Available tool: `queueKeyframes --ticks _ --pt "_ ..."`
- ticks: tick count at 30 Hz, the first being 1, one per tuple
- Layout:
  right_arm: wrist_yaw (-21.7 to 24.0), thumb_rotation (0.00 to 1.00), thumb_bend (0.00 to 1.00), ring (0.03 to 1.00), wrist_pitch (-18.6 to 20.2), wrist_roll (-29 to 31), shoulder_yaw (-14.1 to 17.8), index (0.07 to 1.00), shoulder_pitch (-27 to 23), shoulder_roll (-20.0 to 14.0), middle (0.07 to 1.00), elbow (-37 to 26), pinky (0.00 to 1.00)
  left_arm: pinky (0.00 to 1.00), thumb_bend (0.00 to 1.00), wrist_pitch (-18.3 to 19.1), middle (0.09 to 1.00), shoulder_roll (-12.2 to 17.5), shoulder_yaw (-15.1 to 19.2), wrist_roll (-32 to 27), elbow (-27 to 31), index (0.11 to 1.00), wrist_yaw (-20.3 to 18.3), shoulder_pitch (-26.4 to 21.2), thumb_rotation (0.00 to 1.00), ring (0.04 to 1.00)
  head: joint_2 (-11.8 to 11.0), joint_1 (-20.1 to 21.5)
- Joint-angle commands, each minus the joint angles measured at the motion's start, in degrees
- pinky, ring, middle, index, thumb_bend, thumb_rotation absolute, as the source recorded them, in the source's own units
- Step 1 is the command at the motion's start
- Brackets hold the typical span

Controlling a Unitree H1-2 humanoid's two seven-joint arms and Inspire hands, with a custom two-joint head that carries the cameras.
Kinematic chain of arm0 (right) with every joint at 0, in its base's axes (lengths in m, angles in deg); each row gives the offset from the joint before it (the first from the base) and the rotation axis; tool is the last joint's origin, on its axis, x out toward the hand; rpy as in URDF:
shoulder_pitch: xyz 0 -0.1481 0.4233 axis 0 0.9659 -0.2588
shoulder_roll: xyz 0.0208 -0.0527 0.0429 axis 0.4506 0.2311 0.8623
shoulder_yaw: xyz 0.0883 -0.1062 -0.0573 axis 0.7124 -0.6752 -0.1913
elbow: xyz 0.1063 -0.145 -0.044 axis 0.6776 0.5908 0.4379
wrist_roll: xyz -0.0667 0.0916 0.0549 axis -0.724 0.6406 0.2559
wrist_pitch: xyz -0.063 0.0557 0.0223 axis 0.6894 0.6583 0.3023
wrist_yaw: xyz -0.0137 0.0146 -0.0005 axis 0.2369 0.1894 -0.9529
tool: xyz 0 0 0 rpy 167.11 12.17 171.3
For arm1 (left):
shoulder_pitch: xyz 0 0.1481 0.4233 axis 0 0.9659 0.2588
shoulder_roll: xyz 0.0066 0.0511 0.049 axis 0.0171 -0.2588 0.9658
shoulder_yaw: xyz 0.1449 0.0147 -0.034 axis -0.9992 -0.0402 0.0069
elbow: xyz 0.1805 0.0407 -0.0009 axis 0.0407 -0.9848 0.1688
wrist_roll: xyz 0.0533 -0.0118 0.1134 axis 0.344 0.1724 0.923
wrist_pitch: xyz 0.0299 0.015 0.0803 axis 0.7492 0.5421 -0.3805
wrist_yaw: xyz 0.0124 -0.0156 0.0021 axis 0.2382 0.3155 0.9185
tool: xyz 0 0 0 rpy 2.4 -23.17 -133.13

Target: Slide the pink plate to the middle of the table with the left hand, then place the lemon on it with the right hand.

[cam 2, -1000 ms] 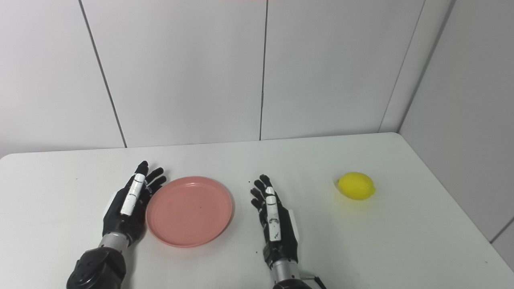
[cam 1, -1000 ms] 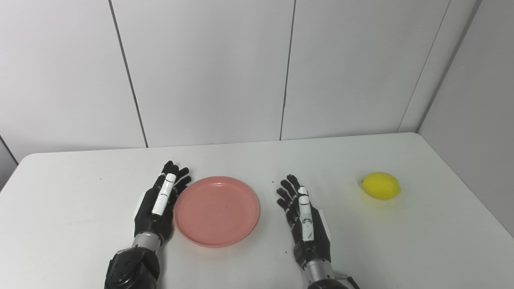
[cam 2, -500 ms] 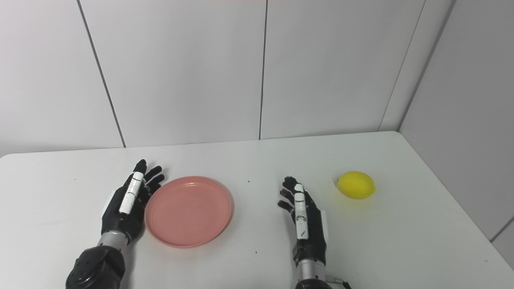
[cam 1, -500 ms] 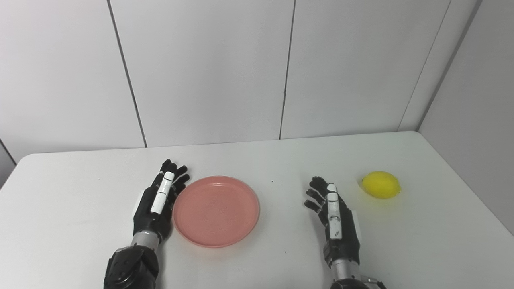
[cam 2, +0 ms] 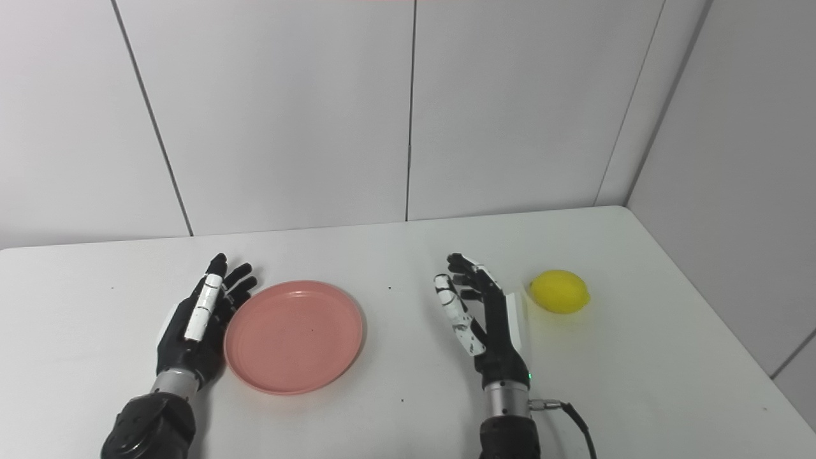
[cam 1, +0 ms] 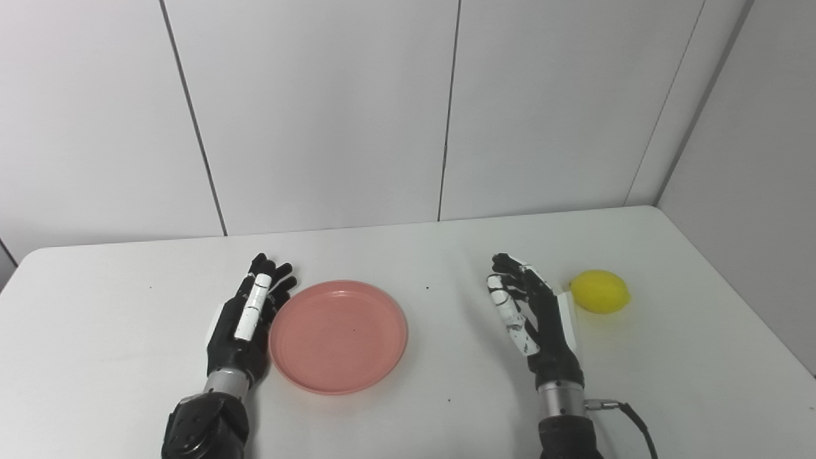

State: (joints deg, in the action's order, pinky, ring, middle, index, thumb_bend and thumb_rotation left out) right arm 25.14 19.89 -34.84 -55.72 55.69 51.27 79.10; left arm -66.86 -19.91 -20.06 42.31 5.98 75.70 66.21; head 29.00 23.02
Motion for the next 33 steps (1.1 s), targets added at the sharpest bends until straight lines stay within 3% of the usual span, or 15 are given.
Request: queueKeyframes --ticks 1,4,14,22,24,33 --pt "-0.5 0.94 0.73 0.761 2.1 -3.9 -0.2 0.721 -2.4 -1.3 0.762 -1.5 0.71 0.97 0.71 2.2 0.854 0.3 0.2 -0.6 -1.1 0.948 -0.3 0.0 0.67 0.868 0.0 0.4" --pt "-0.6 0.98 0.75 0.756 3.8 -6.6 0.0 0.711 -3.3 -2.4 0.757 -1.5 0.69 0.96 0.7 1.9 0.85 0.4 0.3 -1.1 -1.5 0.944 -0.6 0.0 0.66 0.864 -0.2 0.6" --pt "-5.4 0.99 0.77 0.628 2.8 -14.1 0.7 0.638 -6.6 -7.0 0.655 2.9 0.54 0.98 0.69 1.2 0.841 0.6 0.3 -1.3 -3.1 0.934 -1.2 -0.4 0.66 0.865 -1.4 1.7" --pt "-6.6 1.0 0.82 0.655 6.1 -20.8 0.4 0.65 -8.0 -10.4 0.671 3.9 0.65 1.0 0.67 1.0 0.856 0.8 0.7 -1.9 -3.7 0.956 -1.7 -0.5 0.66 0.882 -1.9 3.3" --pt "-7.0 1.0 0.83 0.665 6.5 -22.2 0.4 0.651 -8.3 -11.2 0.676 4.1 0.72 1.0 0.68 1.0 0.849 0.8 0.7 -1.9 -3.7 0.958 -1.8 -0.4 0.66 0.882 -2.1 3.3" --pt "-8.2 1.0 0.81 0.661 7.4 -28.0 0.2 0.646 -9.6 -16.1 0.657 6.1 0.8 0.99 0.68 0.7 0.837 1.1 0.9 -1.8 -4.1 0.962 -2.1 -0.1 0.67 0.881 -2.2 3.2"
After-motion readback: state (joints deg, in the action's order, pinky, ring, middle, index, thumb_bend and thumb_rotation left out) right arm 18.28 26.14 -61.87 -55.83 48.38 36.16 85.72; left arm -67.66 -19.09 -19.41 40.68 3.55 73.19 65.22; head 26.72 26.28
